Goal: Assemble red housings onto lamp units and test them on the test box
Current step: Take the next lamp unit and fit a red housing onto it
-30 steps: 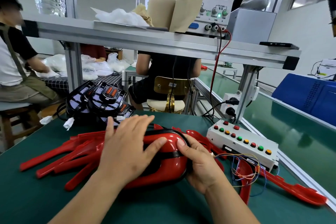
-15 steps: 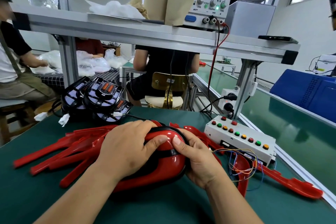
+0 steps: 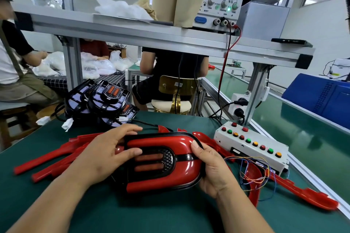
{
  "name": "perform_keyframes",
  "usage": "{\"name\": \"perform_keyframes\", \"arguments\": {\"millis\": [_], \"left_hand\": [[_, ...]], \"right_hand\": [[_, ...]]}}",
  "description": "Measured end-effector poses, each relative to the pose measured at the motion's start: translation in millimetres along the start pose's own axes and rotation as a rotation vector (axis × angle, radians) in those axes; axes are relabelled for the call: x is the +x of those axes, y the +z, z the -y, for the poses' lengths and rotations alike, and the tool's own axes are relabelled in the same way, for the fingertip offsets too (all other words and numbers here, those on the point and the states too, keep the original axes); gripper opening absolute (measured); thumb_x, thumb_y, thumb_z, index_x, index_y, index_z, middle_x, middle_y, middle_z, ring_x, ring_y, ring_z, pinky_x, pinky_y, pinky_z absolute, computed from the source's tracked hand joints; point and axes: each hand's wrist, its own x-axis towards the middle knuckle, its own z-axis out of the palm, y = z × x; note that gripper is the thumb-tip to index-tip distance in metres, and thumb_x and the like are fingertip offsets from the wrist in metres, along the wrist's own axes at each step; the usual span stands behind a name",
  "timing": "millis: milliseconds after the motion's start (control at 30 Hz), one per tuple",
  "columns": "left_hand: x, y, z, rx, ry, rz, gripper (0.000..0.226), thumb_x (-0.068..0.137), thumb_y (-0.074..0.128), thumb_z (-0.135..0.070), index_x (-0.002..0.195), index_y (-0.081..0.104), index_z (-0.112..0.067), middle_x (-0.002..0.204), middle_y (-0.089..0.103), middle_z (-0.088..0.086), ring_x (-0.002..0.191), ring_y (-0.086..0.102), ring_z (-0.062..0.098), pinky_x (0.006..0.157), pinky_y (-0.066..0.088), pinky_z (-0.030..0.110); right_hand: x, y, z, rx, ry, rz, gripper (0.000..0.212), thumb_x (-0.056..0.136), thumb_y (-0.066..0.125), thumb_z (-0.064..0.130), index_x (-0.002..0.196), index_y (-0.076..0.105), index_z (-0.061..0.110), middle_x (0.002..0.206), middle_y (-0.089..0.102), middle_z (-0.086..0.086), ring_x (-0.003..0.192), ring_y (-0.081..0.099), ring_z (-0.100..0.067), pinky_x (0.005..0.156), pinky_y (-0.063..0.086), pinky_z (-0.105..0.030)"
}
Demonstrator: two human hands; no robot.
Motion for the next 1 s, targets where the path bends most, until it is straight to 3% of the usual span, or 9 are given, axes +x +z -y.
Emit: {"name": "perform_keyframes", "arguments": {"millis": [67,200,400,567,633,700,767,867,1000], "left_hand": [[-2,3,5,-0.067,0.053,-0.07,0.033,0.08,0.074,-0.036,0.101,0.059,-0.057,0.106,0.063,-0.035,0.101,0.057,-0.012,0.082,0.038,0.0],[0,12,1,-0.097,0.172,-0.211,0.029,0.078,0.068,-0.033,0.103,0.067,-0.046,0.104,0.066,-0.028,0.109,0.057,-0.012,0.093,0.038,0.001],[0,18,-2,-0.06,0.219,-0.315,0.026,0.082,0.064,-0.029,0.106,0.075,-0.027,0.112,0.066,-0.015,0.113,0.057,-0.006,0.099,0.04,0.008],[1,23,-1,-0.055,0.211,-0.333,0.024,0.083,0.067,-0.023,0.105,0.075,-0.028,0.111,0.065,-0.018,0.111,0.058,-0.003,0.096,0.041,0.007],[0,28,0,-0.091,0.166,-0.326,0.024,0.082,0.07,-0.022,0.102,0.074,-0.035,0.11,0.065,-0.019,0.11,0.057,-0.004,0.093,0.04,0.005],[-1,34,-1,-0.209,0.069,-0.314,0.023,0.081,0.067,-0.03,0.098,0.07,-0.047,0.109,0.065,-0.02,0.11,0.057,-0.006,0.091,0.039,0.005],[0,39,-2,-0.442,-0.103,-0.297,0.028,0.079,0.067,-0.038,0.103,0.062,-0.052,0.112,0.064,-0.018,0.108,0.058,-0.002,0.091,0.043,0.014],[3,43,0,-0.859,-0.345,-0.25,0.047,0.074,0.067,-0.044,0.119,0.055,-0.037,0.121,0.064,-0.002,0.106,0.065,0.014,0.085,0.055,0.029],[2,47,-5,-1.125,-0.379,-0.085,0.039,0.085,0.063,-0.036,0.12,0.058,-0.019,0.106,0.073,0.019,0.092,0.072,0.04,0.067,0.06,0.048]], "right_hand": [[0,0,-2,0.02,0.006,-0.004,0.029,0.088,0.065,0.017,0.11,0.07,0.0,0.102,0.07,-0.025,0.087,0.07,-0.034,0.08,0.059,-0.046],[1,1,-1,0.03,0.004,0.003,0.047,0.084,0.068,0.023,0.122,0.062,-0.003,0.12,0.061,-0.034,0.107,0.061,-0.044,0.095,0.05,-0.058],[2,-1,-3,0.068,-0.001,0.014,0.053,0.078,0.072,0.026,0.122,0.063,-0.003,0.12,0.062,-0.032,0.106,0.063,-0.044,0.094,0.05,-0.057],[1,-3,-4,0.011,0.009,-0.017,0.052,0.074,0.077,0.026,0.117,0.066,-0.002,0.115,0.065,-0.031,0.1,0.066,-0.042,0.089,0.055,-0.053],[1,-4,-5,-0.006,0.01,-0.034,0.042,0.078,0.076,0.021,0.114,0.068,0.0,0.112,0.066,-0.03,0.097,0.068,-0.04,0.084,0.057,-0.05],[2,-4,-7,-0.005,0.004,-0.047,0.029,0.082,0.071,0.018,0.107,0.072,0.003,0.108,0.069,-0.028,0.092,0.07,-0.038,0.078,0.059,-0.047],[3,-4,-8,0.003,-0.009,-0.061,0.025,0.082,0.068,0.018,0.103,0.074,0.004,0.106,0.07,-0.026,0.091,0.071,-0.037,0.075,0.059,-0.045],[5,-4,-12,-0.007,-0.026,-0.077,0.024,0.084,0.069,0.019,0.103,0.074,0.005,0.106,0.07,-0.025,0.091,0.071,-0.036,0.074,0.059,-0.044],[8,-5,-17,-0.02,-0.029,-0.099,0.028,0.082,0.07,0.022,0.104,0.074,0.006,0.106,0.071,-0.025,0.091,0.071,-0.035,0.073,0.059,-0.043]]}}
